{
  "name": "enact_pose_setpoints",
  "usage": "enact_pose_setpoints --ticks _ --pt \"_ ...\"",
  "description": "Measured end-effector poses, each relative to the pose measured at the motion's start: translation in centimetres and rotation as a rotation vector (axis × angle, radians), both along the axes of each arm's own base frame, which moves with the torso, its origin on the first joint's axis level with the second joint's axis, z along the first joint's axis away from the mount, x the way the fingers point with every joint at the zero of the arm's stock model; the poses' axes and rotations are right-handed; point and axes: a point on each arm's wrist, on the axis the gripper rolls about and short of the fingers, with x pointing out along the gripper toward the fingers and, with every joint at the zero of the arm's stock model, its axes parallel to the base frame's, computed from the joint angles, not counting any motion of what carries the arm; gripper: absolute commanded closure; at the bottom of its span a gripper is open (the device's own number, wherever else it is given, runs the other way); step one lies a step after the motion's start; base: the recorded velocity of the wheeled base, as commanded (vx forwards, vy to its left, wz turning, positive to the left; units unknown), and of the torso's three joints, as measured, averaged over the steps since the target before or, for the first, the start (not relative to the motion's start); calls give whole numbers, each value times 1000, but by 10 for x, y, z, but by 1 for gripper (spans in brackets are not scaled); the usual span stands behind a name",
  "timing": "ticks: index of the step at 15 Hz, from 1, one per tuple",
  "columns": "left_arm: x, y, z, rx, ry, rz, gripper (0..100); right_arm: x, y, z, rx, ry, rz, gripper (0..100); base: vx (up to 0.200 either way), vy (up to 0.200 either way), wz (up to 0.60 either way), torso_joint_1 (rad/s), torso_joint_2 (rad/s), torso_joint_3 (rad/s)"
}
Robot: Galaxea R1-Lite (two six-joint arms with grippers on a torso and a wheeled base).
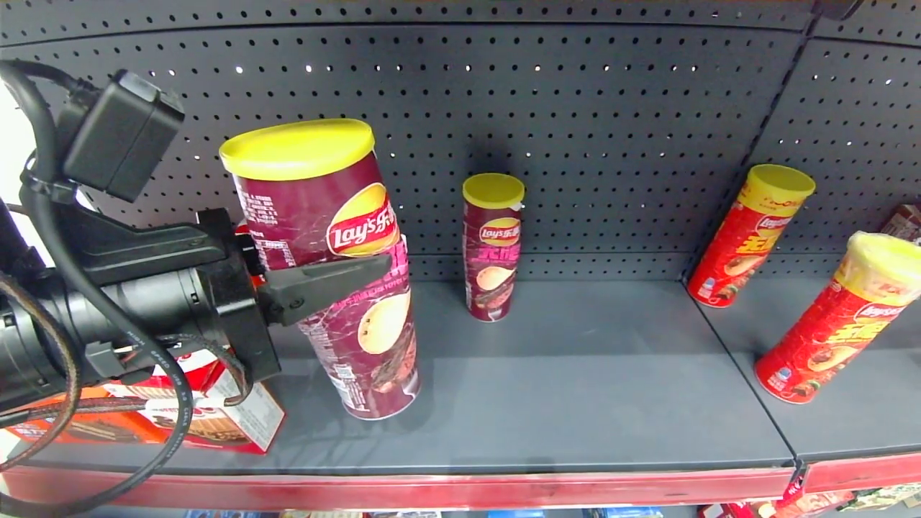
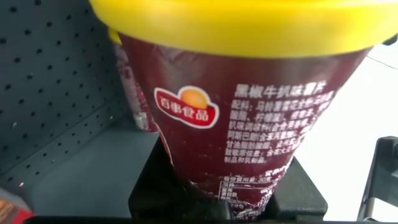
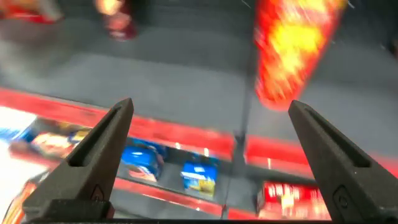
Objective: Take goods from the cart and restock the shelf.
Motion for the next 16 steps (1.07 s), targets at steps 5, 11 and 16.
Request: enact_pose_setpoints --ticks 5,11,16 --pt "0 2 -2 -4 14 44 100 56 16 54 -94 79 289 0 0 0 0 0 0 0" --pt "3 5 0 -18 25 78 100 147 62 61 -102 138 428 0 0 0 0 0 0 0" --pt "5 6 2 -23 19 86 100 222 91 70 -68 65 549 0 0 0 0 0 0 0"
